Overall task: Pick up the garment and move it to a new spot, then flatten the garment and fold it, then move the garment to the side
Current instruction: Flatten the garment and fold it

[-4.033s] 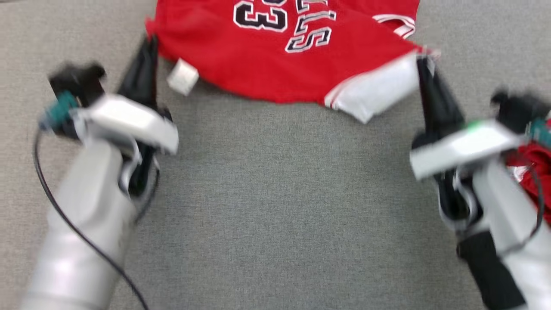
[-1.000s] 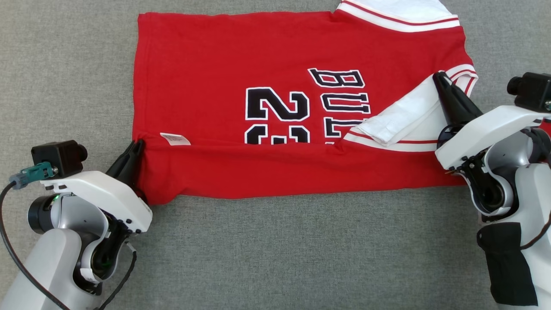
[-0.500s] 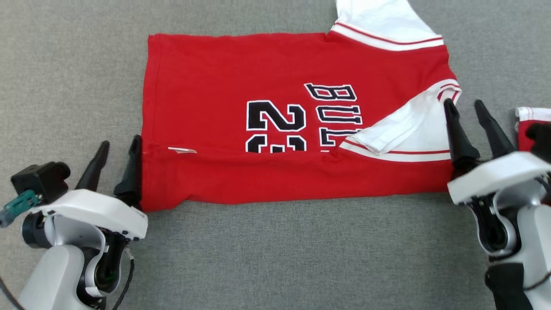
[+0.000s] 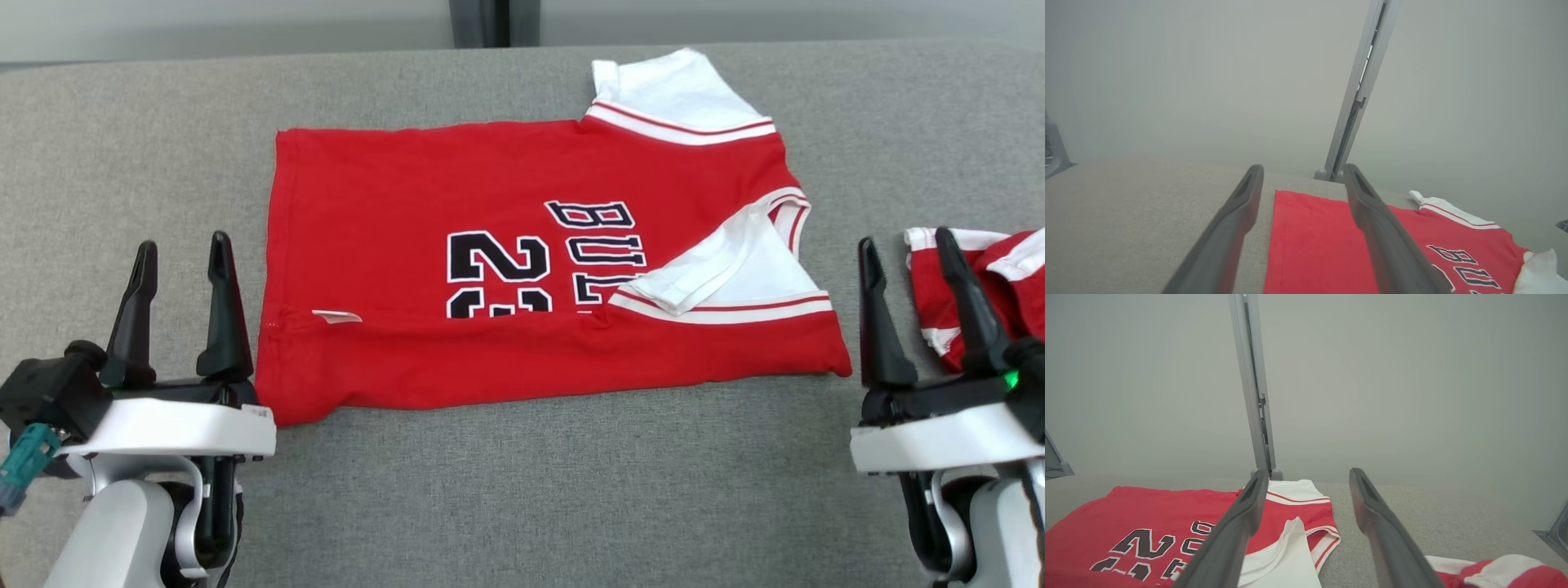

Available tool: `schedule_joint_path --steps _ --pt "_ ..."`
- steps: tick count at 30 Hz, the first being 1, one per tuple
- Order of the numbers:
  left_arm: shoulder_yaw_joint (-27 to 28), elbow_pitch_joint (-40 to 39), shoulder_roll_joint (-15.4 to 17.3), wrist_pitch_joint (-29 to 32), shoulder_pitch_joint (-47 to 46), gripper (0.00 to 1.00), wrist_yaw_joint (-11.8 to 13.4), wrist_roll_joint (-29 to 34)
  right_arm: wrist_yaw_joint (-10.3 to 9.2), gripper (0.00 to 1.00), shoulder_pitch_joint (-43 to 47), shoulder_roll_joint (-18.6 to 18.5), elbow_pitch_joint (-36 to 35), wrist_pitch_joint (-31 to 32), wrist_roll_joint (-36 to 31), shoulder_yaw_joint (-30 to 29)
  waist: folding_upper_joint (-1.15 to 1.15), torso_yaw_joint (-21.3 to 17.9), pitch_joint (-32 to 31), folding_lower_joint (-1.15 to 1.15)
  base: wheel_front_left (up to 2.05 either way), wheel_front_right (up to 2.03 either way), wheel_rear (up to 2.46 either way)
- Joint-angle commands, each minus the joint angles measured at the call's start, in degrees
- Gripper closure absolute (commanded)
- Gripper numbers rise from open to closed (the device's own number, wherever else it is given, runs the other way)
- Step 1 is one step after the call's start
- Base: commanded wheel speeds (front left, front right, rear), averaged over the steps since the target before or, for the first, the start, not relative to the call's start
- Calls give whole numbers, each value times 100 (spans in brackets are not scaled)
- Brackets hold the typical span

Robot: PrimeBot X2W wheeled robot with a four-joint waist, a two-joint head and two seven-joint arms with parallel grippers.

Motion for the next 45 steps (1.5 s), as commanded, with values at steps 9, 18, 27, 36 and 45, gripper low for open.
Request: schedule_joint_path --steps 9,18,27,36,45 --pt "-116 658 228 -175 271 0 21 584 4 0 543 13 95 10 -329 7 0 -120 -415 0 0 0 0" --pt "-268 784 291 -10 417 0 31 630 4 0 748 13 286 107 -173 -44 0 -95 -503 0 0 0 0" --pt "-312 719 306 19 302 0 41 627 4 0 588 13 385 106 -100 -54 0 -48 -421 0 0 0 0" --pt "-532 1071 298 471 112 0 -163 487 4 0 122 10 1212 206 -59 -43 0 -24 -76 0 0 0 0" --pt "-677 1746 138 898 -15 0 -439 110 3 0 -352 10 2553 -9 80 66 0 52 249 0 0 0 0"
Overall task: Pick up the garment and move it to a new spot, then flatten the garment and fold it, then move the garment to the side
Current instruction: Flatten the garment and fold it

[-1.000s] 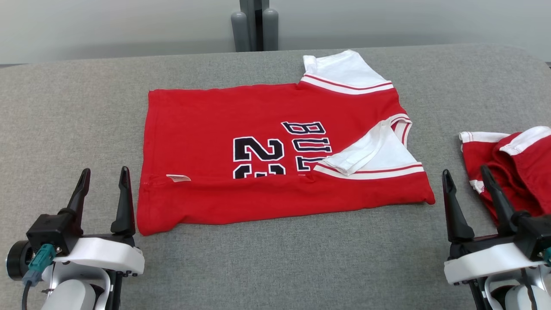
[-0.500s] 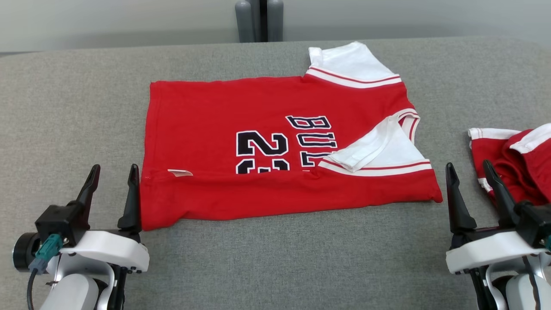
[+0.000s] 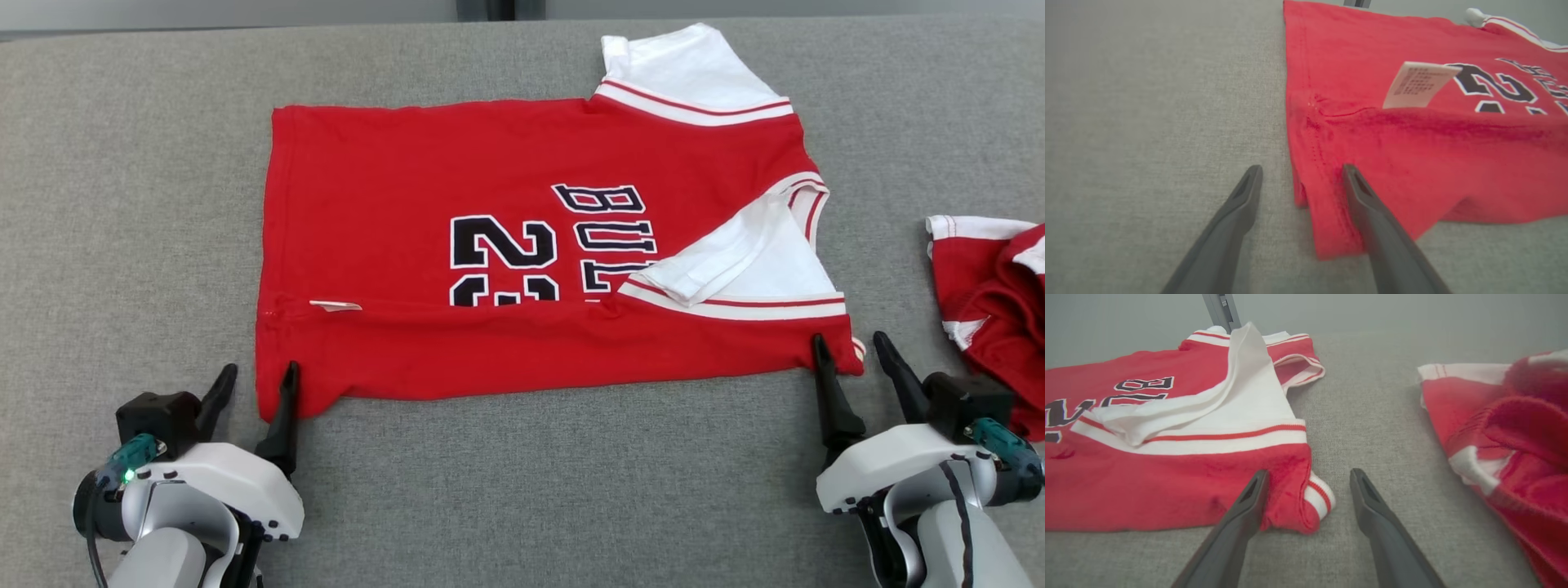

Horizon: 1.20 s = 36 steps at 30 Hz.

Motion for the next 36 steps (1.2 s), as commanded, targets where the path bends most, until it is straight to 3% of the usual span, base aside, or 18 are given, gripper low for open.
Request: schedule_joint_path --steps 1,7,8,9,10,21,31,36 --pt "4 41 -6 54 -106 0 -42 -63 2 0 -98 -35 87 -48 51 25 0 14 42 0 0 0 0" --pt "-65 316 -71 568 -110 0 -188 -379 3 4 -285 -19 538 92 204 280 0 -9 123 0 0 0 0" --pt "-95 345 -89 677 -105 14 -249 -442 3 56 -312 -16 598 146 260 334 0 -16 129 0 0 0 0" --pt "-110 344 -87 725 -115 71 -285 -465 3 87 -333 -4 623 155 293 365 0 -24 130 0 0 0 0" --pt "-118 338 -83 742 -128 100 -306 -471 3 100 -350 -5 641 144 333 389 0 -30 130 0 0 0 0" --pt "99 -237 155 917 112 100 -211 -743 1 100 -45 -44 61 162 613 397 0 9 -89 0 0 0 0" --pt "206 -1324 566 1494 917 100 143 -877 1 100 1549 -45 -1652 932 789 205 0 14 -475 0 0 0 0" --pt "280 -1604 662 1671 1408 100 343 -1014 1 100 2254 -45 -2145 1227 970 152 0 -59 -639 0 0 0 0"
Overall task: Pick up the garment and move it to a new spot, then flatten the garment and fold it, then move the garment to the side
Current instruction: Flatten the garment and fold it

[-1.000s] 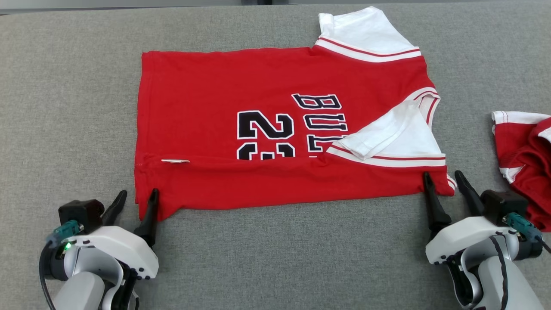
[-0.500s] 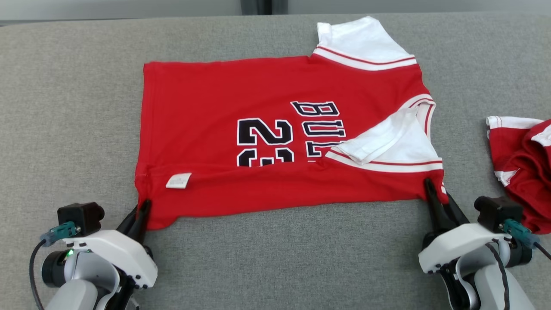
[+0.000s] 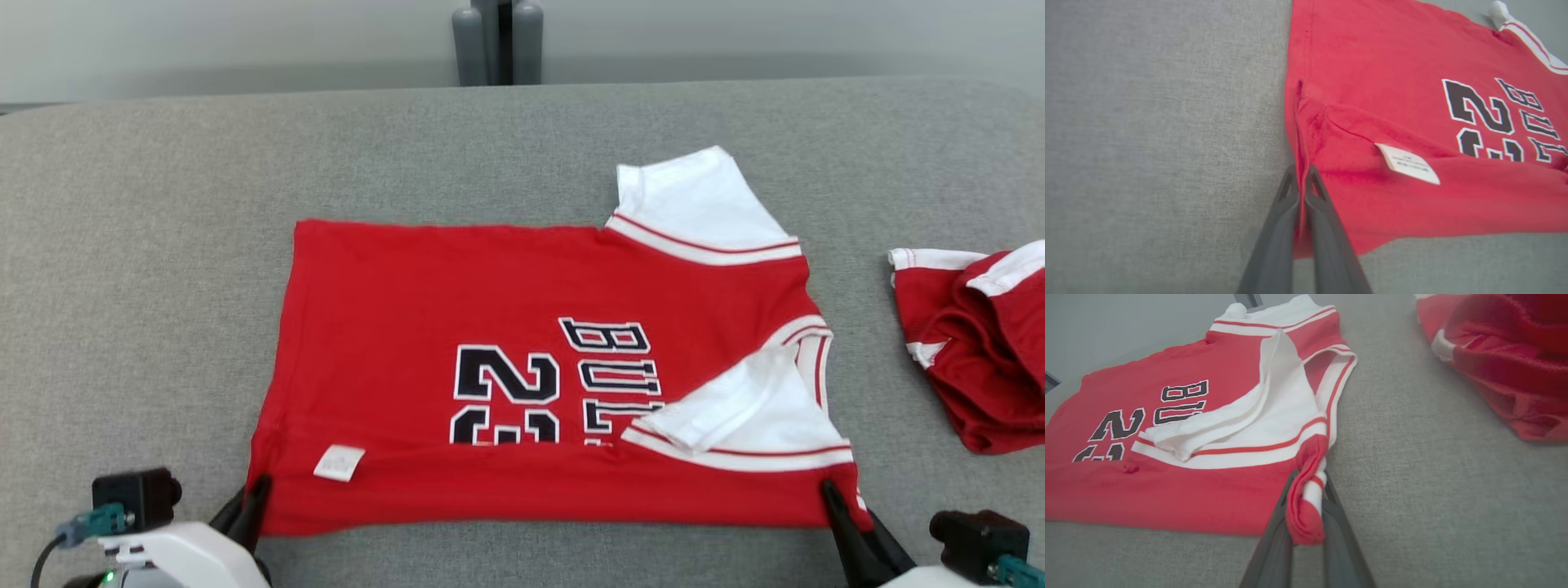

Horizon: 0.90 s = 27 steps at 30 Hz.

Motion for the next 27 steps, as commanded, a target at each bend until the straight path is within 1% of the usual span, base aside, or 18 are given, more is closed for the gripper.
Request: schedule_joint_path --steps 1,3,4,5,6,7,8,11,15,17,21,23,27 --pt "70 -44 83 24 126 100 79 -54 -1 100 114 -56 -89 59 19 -43 0 -47 -58 0 0 0 0" --pt "69 -108 104 84 270 100 125 -98 -1 100 186 -56 -110 131 -10 -33 0 -67 -70 0 0 0 0" --pt "62 -140 93 102 310 100 135 -104 0 88 206 -53 -89 200 -30 -21 0 -72 -81 0 0 0 0" --pt "49 -160 81 105 338 94 162 -91 0 53 213 -54 -80 231 -42 -28 0 -70 -92 0 0 0 0" --pt "13 -153 66 166 389 67 182 -106 0 0 201 -55 -68 271 -36 -38 0 -66 -96 0 0 0 0" --pt "17 -167 24 152 419 40 228 -132 0 0 185 -52 -44 293 -43 -46 0 -63 -100 0 0 0 0" --pt "32 -174 11 132 411 0 258 -114 0 0 162 -52 -51 284 -81 -85 0 -58 -107 0 0 0 0" --pt "81 -168 -90 32 421 0 342 -140 0 0 71 -50 -130 204 -152 -209 0 -60 -115 0 0 0 0" --pt "293 -286 -215 -463 212 0 411 -44 1 0 -165 -46 -421 -76 -280 -453 0 -85 -122 0 0 0 0" --pt "345 -394 -323 -753 39 0 364 20 1 0 -330 -45 -576 -196 -390 -538 0 -89 -147 0 0 0 0" --pt "326 -555 -390 -1160 -414 0 296 270 1 0 -680 -43 -822 -310 -502 -616 0 -61 -193 0 0 0 0" --pt "275 -554 -366 -1343 -677 0 274 490 1 0 -853 -46 -874 -349 -556 -635 0 -55 -210 0 0 0 0" --pt "177 -429 -279 -1618 -1069 0 345 916 1 0 -1152 -45 -904 -372 -632 -471 0 -86 -220 0 0 0 0"
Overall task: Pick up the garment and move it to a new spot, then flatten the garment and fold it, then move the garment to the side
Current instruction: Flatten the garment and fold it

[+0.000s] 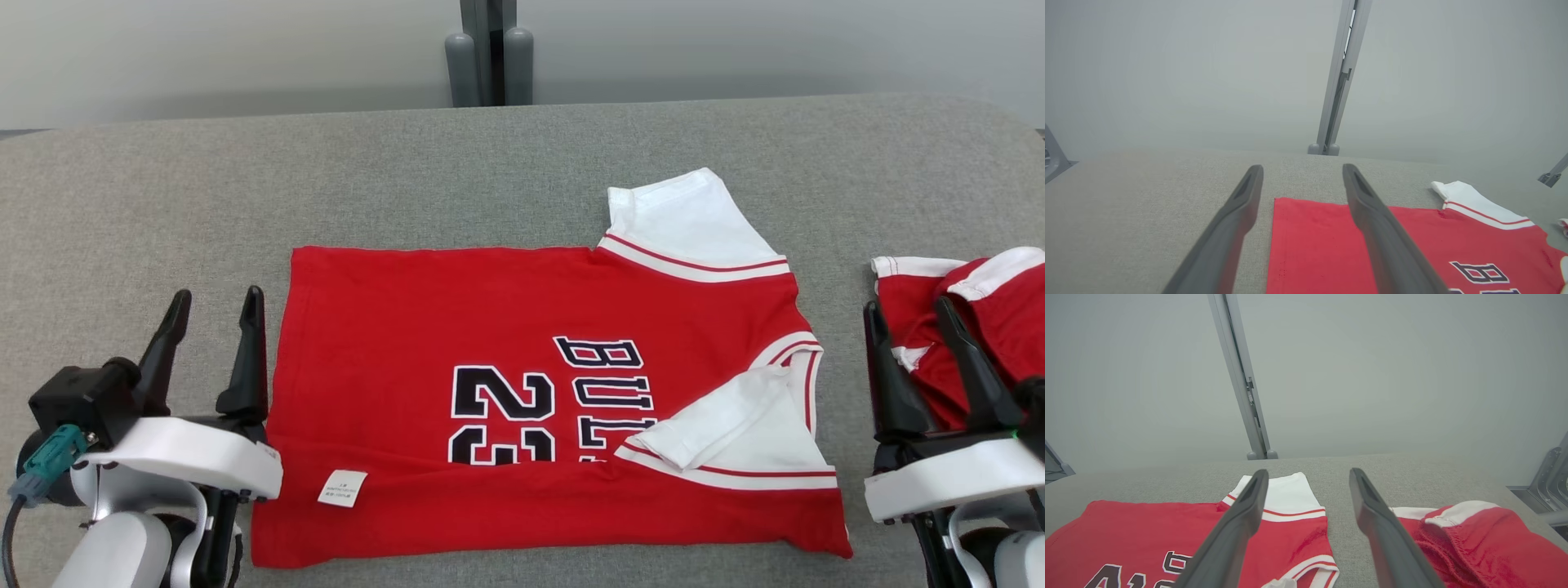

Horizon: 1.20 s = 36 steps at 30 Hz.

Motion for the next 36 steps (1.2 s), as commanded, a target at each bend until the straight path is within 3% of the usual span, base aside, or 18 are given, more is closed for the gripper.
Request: schedule_joint_path --steps 1,12,25,31,36 --pt "-19 53 59 -32 -109 0 30 74 2 0 -79 -34 -24 -17 -50 43 0 -10 2 0 0 0 0" --pt "-13 725 59 -352 -303 0 63 250 2 0 -177 -35 216 -118 -144 147 0 -46 28 0 0 0 0" --pt "-111 809 90 -311 -474 0 -37 235 2 0 -200 -35 268 -87 -121 189 0 -55 66 0 0 0 0" --pt "-423 1109 227 277 -1223 0 -455 187 2 0 -348 -34 145 -58 -91 353 0 -220 426 0 0 0 0" --pt "-559 1801 284 969 -1950 0 -823 -33 2 0 -442 -33 161 -148 -22 463 0 -441 817 0 0 0 0"
